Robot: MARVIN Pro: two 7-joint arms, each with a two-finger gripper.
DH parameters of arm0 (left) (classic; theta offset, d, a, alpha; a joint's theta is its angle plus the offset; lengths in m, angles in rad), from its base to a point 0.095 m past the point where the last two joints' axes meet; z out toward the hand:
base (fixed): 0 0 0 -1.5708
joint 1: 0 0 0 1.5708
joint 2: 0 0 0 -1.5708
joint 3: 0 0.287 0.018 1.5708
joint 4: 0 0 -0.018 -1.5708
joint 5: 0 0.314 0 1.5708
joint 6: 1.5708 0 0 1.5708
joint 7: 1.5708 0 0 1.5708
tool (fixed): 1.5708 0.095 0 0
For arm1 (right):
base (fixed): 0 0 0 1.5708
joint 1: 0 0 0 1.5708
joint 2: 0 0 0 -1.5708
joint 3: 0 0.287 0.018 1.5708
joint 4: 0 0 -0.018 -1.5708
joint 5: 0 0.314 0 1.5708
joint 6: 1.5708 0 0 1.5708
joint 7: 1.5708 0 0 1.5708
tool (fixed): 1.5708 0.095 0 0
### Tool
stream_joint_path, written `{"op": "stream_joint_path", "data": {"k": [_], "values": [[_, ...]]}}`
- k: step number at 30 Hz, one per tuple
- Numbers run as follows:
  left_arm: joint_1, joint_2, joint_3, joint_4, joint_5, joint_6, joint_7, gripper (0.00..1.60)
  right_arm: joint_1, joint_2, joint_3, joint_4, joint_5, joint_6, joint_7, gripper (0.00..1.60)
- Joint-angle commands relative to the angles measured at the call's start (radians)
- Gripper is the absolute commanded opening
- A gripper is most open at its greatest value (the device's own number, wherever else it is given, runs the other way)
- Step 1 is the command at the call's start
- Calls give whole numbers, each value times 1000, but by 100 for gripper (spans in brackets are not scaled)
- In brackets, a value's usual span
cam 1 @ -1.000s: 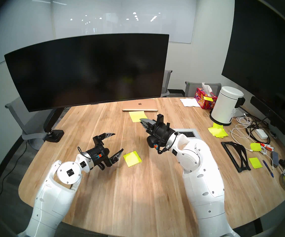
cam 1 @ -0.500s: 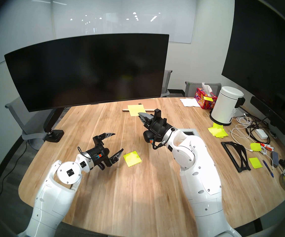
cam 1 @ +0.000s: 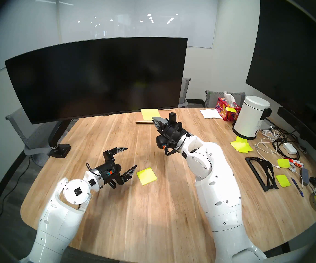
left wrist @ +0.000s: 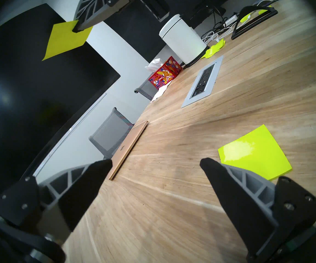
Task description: Peel one sticky note off the pad and stick it onto the monitor, then press it flat
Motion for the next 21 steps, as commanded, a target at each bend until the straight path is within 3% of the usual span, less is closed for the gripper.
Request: {"op": "stream_joint_path", "data": {"k": [1, 21], "values": [[-3, 2, -1, -23, 2, -3, 1, 160, 26, 0, 8, -20, -23, 15, -44, 0], [-3, 1, -1, -23, 3, -3, 1, 160, 3, -9, 11, -62, -124, 60, -123, 0]]}}
